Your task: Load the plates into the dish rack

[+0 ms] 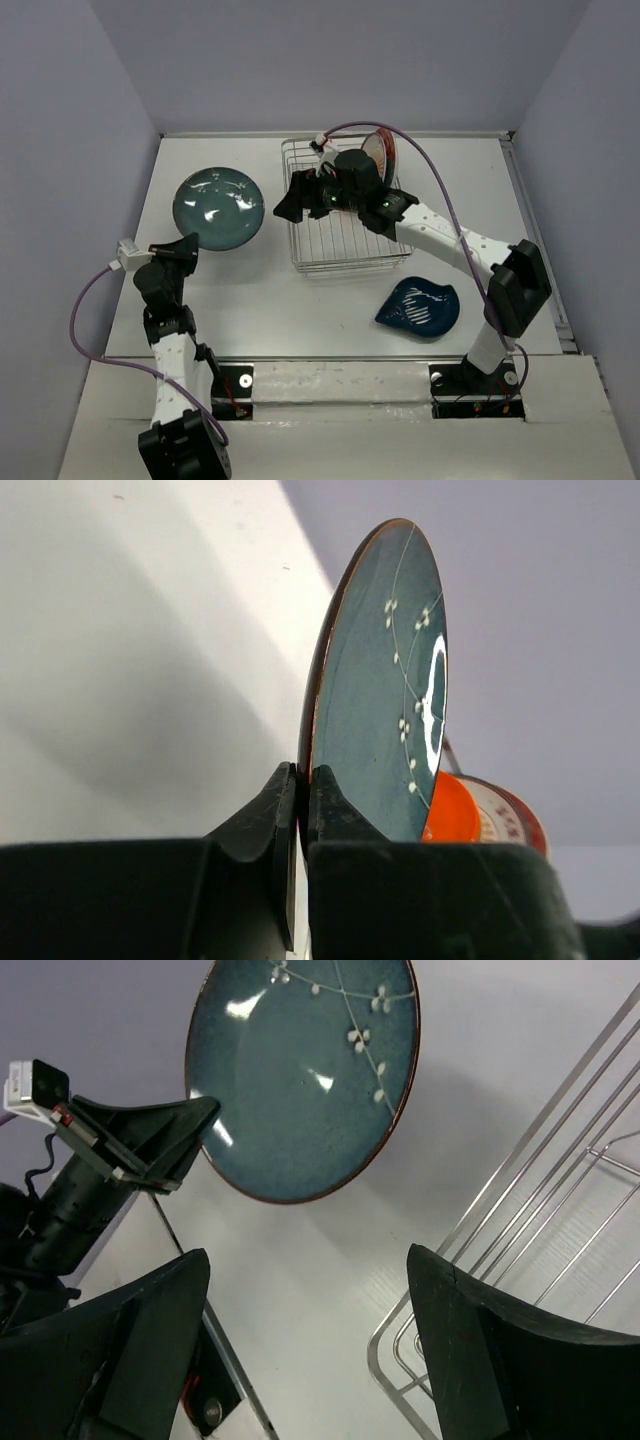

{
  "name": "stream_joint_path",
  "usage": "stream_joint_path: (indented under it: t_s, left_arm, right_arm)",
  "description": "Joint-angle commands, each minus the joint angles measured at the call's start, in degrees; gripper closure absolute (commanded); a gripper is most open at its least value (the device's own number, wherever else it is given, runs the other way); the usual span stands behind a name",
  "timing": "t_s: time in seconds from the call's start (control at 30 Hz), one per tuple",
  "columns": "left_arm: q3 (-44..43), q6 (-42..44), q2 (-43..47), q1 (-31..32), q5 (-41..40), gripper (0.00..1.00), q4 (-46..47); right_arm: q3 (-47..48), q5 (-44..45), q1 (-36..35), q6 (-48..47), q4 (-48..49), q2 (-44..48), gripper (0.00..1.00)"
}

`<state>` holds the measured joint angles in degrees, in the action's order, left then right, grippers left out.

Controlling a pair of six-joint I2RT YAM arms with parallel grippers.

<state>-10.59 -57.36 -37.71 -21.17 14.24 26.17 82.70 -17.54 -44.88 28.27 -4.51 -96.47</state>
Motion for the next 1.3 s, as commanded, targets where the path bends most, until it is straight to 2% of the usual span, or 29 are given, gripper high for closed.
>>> stream_joint_path:
  t_s: [0.0, 0.3, 0.43, 0.57, 0.67, 0.7, 0.77, 0.87, 0.9, 0.93, 0.97, 1.0, 1.03, 1.1, 1.13, 1.2, 1.27]
  left_arm:
    - [-4.09, -4.68, 4.49, -0.19, 12.02, 0.94, 8.80]
    - [-7.87, -4.07, 5.37, -0.28, 20.55, 0.94, 9.07]
    - [-8.22, -5.38, 4.49, -0.10, 23.55, 0.94, 12.05]
    - [-8.57, -6.44, 3.18, -0.01, 27.41, 0.94, 15.48]
    - [-9.97, -6.45, 1.59, 0.42, 30.75, 0.94, 16.10]
    - [-10.24, -6.01, 0.90, 0.69, 32.15, 0.94, 16.10]
    - [-10.85, -5.66, 0.36, 1.13, 32.95, 0.94, 16.10]
    - [-11.21, -5.48, -0.78, 1.57, 34.54, 0.94, 16.19]
    - [-11.29, -5.39, -0.96, 1.74, 34.80, 0.94, 16.19]
    - [-11.03, -5.30, -1.39, 1.83, 34.89, 0.94, 16.19]
    - [-10.86, -5.30, -1.48, 1.75, 34.72, 0.94, 16.02]
    - [-10.68, -5.30, -1.83, 1.66, 34.45, 0.91, 15.84]
    - [-10.42, -5.04, -2.18, 1.74, 34.45, 0.76, 15.66]
    - [-10.24, -4.08, -2.80, 1.75, 34.45, 0.59, 15.22]
    - [-10.41, -3.55, -3.50, 1.83, 34.45, 0.42, 14.70]
    - [-10.85, -1.27, -4.64, 1.83, 34.89, 0.28, 13.56]
    - [-12.25, 2.76, -5.09, 2.09, 34.89, 0.14, 9.80]
  right_arm:
    - [7.63, 1.19, -0.20, -1.63, -1.45, -2.93, 0.14]
    - [10.12, 8.93, 0.59, -5.16, -4.72, -6.19, 0.06]
    - [9.59, 8.31, 2.51, -4.63, -5.07, -6.63, 0.06]
    - [10.03, 2.35, 2.52, -4.80, -4.54, -8.56, 0.08]
    - [9.68, -1.96, 2.52, -3.32, -2.53, -9.44, 0.16]
    - [8.29, -6.06, 2.52, -3.14, 0.70, -9.27, 0.19]
    - [7.22, -9.43, 2.52, -2.17, 3.53, -8.74, 0.21]
    - [5.11, -13.74, 2.52, 0.20, 8.37, -8.30, 0.36]
    - [4.24, -14.27, 2.52, 0.64, 9.42, -8.04, 0.42]
    - [2.31, -15.06, 2.52, 1.34, 12.05, -7.78, 0.62]
    - [1.16, -15.07, 2.52, 1.96, 13.20, -7.25, 0.73]
    - [0.11, -14.20, 2.52, 3.18, 14.17, -6.03, 0.89]
    - [-0.86, -13.75, 2.52, 3.54, 15.75, -5.32, 0.93]
    - [-2.80, -11.83, 2.52, 3.63, 15.94, -3.04, 0.93]
    - [-3.33, -9.38, 2.52, 3.37, 15.85, -2.24, 0.93]
    - [-3.60, -3.60, 3.05, 2.67, 14.54, -0.75, 0.93]
    - [-2.37, 2.39, 3.05, 0.75, 8.93, 1.01, 0.93]
